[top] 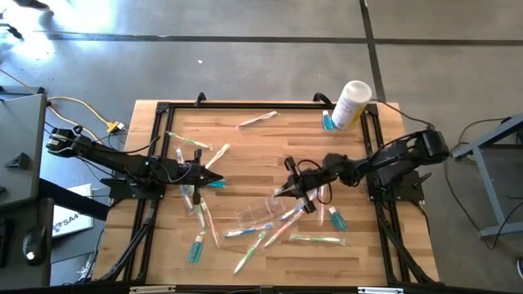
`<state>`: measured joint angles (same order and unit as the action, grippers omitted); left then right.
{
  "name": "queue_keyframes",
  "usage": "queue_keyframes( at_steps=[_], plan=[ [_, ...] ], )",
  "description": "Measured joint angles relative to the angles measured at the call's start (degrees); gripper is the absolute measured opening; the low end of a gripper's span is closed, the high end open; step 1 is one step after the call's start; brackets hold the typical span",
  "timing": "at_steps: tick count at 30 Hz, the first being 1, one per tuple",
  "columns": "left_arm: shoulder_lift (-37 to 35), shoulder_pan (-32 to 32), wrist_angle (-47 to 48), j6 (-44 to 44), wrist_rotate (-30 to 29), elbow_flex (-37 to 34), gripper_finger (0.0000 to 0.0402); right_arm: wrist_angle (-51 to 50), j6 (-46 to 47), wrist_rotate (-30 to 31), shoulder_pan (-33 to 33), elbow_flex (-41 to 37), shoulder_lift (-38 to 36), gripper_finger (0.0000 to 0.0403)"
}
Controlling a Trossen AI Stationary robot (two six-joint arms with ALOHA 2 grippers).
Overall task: Pick & Place toothbrushing station
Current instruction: Put the blue toothbrush into the transparent organizer
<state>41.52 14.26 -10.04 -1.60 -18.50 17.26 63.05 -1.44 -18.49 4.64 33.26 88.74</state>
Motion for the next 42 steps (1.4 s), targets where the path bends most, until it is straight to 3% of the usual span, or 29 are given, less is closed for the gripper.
queue_keyframes(
  at_steps=[8,20,28,42],
  plan=[
    [0.0,0.0,0.0,-0.2,0.0,0.0,0.0000,0.9,1.9,0.6,-2.6,0.0,5.9,0.0004],
    [0.0,0.0,1.1,-0.2,0.0,0.0,0.0000,-1.1,1.0,12.8,-2.9,0.0,6.1,0.0004],
    [0.0,0.0,1.2,-0.4,0.0,0.0,0.0000,-5.0,-1.3,24.5,-2.2,0.0,6.1,0.0004],
    [0.0,0.0,1.2,-0.4,0.0,0.0,0.0000,-10.3,-11.9,58.7,4.5,0.0,6.1,0.0004]
  ],
)
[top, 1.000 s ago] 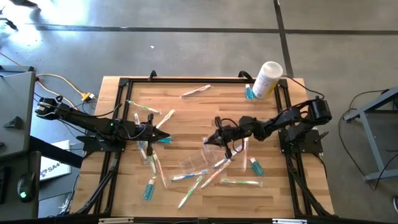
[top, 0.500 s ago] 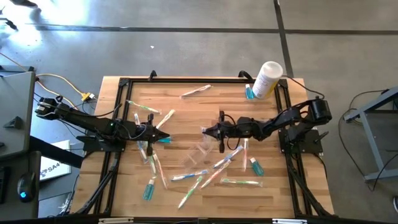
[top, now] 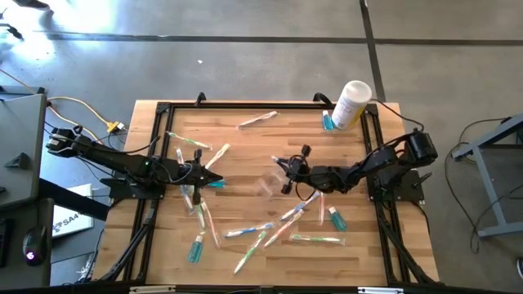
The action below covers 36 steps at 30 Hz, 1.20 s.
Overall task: Pick & Place toothbrushing station
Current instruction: Put the blue toothbrush into the transparent organizer
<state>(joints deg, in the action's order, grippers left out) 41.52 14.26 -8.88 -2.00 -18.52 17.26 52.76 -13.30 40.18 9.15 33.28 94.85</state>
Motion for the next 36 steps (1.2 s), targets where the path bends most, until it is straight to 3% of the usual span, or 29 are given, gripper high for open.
queue_keyframes(
  at_steps=[5,13,21,28,36],
  plan=[
    [0.0,0.0,-0.3,0.0,0.0,0.0,0.0000,-0.1,0.7,-1.8,1.4,0.0,0.0,0.0004],
    [0.0,0.0,-0.5,-0.8,0.0,0.0,0.0000,-6.0,11.5,-5.8,1.2,0.1,-1.3,0.0004],
    [0.0,0.0,-0.3,-0.9,-0.1,0.0,0.0000,-9.0,11.9,-6.2,1.1,0.1,-3.9,0.0004],
    [0.0,0.0,-0.1,-0.9,-0.1,0.0,0.0000,-7.2,18.1,-14.0,-1.8,0.1,-2.3,0.0004],
    [0.0,0.0,0.0,-1.3,-0.1,0.0,0.0000,-3.2,18.5,-15.3,-2.8,0.0,-0.6,0.0004]
  ],
)
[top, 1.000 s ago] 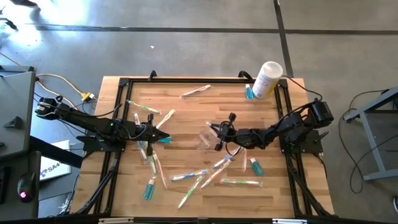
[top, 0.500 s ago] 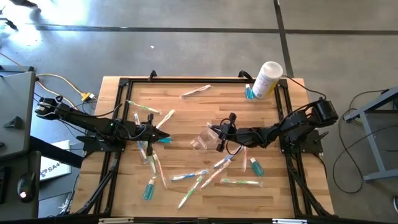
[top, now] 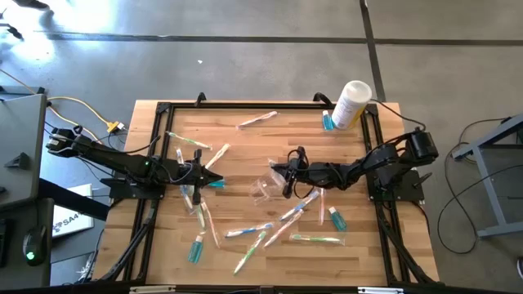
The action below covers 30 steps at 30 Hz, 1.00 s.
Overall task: Pick & Place toothbrushing station
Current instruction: Put the blue toothbrush into the transparent organizer
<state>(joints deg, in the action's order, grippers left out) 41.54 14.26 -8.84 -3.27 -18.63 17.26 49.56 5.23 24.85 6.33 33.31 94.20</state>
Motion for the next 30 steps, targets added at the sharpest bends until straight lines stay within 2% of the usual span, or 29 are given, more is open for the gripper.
queue_keyframes(
  at_steps=[11,18,23,30],
  plan=[
    [0.0,0.0,0.0,0.1,0.0,0.0,0.0000,0.4,3.2,0.2,-0.9,0.0,0.0,0.0004],
    [0.0,0.0,0.0,0.0,-0.1,0.0,0.0000,2.4,6.6,-1.4,-3.0,0.1,3.0,0.0006],
    [0.0,0.0,0.0,0.0,-0.1,0.0,0.0000,1.1,8.7,-4.4,-4.5,-0.1,3.9,0.0027],
    [0.0,0.0,0.0,0.0,-0.1,0.0,0.0000,1.2,7.6,-4.5,-4.5,0.0,3.2,0.0059]
  ],
)
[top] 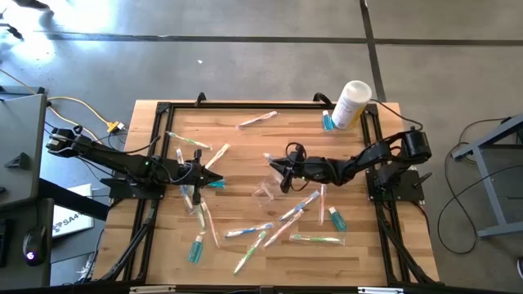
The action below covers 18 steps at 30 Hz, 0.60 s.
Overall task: Pick & Place toothbrushing station
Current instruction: Put the blue toothbrush into the transparent organizer, then put the blue mouthwash into the transparent organizer
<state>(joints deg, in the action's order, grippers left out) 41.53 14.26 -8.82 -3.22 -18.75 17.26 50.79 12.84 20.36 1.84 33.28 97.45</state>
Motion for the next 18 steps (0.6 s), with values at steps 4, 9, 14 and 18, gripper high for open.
queue_keyframes(
  at_steps=[4,9,14,18],
  plan=[
    [0.0,0.0,0.1,0.0,0.0,0.0,0.0000,-0.3,-2.2,0.0,0.6,0.0,0.0,0.0075],
    [0.0,0.0,0.4,0.0,0.0,0.0,0.0000,-1.6,-4.4,0.5,1.4,0.0,-1.2,0.0103],
    [0.0,0.0,0.4,0.0,0.1,0.0,0.0000,-5.3,-7.1,2.2,2.4,0.0,-4.4,0.0144],
    [0.0,0.0,0.4,0.0,0.2,0.0,0.0000,-9.9,-9.3,7.8,3.5,0.0,-7.8,0.0180]
  ],
)
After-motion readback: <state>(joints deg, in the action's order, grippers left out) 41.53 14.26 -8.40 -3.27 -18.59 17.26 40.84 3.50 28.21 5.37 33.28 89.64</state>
